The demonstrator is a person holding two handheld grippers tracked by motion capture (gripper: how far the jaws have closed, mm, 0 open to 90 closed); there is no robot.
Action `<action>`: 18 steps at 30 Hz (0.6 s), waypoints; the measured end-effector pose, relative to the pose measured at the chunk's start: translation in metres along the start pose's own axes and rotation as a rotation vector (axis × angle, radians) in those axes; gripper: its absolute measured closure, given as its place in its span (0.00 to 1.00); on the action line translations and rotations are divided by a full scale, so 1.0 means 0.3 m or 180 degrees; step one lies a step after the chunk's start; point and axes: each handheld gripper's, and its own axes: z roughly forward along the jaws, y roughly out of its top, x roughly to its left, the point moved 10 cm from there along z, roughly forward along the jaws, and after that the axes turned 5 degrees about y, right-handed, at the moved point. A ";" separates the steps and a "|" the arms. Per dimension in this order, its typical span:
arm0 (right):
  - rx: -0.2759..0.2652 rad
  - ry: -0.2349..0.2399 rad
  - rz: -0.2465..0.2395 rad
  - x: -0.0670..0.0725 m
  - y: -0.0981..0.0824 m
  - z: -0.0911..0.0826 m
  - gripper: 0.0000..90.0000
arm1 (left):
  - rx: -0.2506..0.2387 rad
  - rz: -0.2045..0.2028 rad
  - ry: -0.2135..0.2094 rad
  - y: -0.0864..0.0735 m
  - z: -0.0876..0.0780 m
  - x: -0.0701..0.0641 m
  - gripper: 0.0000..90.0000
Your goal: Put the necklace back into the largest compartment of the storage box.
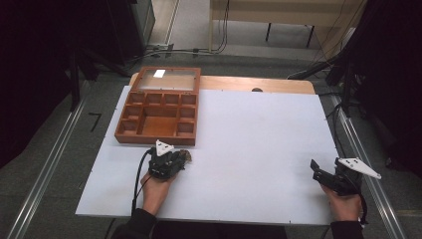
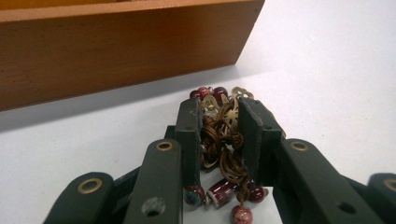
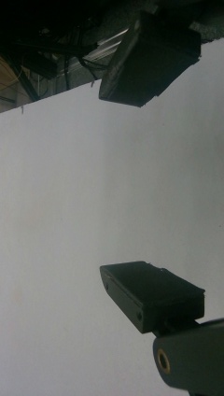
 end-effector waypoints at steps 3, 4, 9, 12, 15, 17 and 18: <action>0.0005 -0.0002 0.0008 -0.001 -0.001 0.001 0.14 | -0.0018 -0.0026 -0.0012 0.004 -0.007 0.001 0.79; 0.0005 -0.0002 0.0008 -0.001 -0.001 0.001 0.14 | -0.0025 -0.0028 -0.0021 0.006 -0.010 0.001 0.79; 0.0003 -0.0001 0.0002 -0.002 -0.001 0.001 0.14 | -0.0092 -0.0064 -0.0032 0.020 -0.031 0.003 0.79; -0.0001 -0.0001 -0.0001 -0.003 0.000 0.001 0.14 | -0.0129 -0.0080 -0.0039 0.028 -0.041 0.005 0.79; 0.0011 0.0001 0.0003 -0.003 -0.002 0.002 0.14 | -0.0151 -0.0074 -0.0047 0.034 -0.051 0.003 0.79; 0.0015 0.0002 0.0003 -0.003 -0.003 0.002 0.14 | -0.0172 -0.0073 -0.0055 0.038 -0.058 -0.001 0.79; 0.0015 0.0002 0.0003 -0.003 -0.003 0.002 0.14 | -0.0172 -0.0073 -0.0055 0.038 -0.058 -0.001 0.79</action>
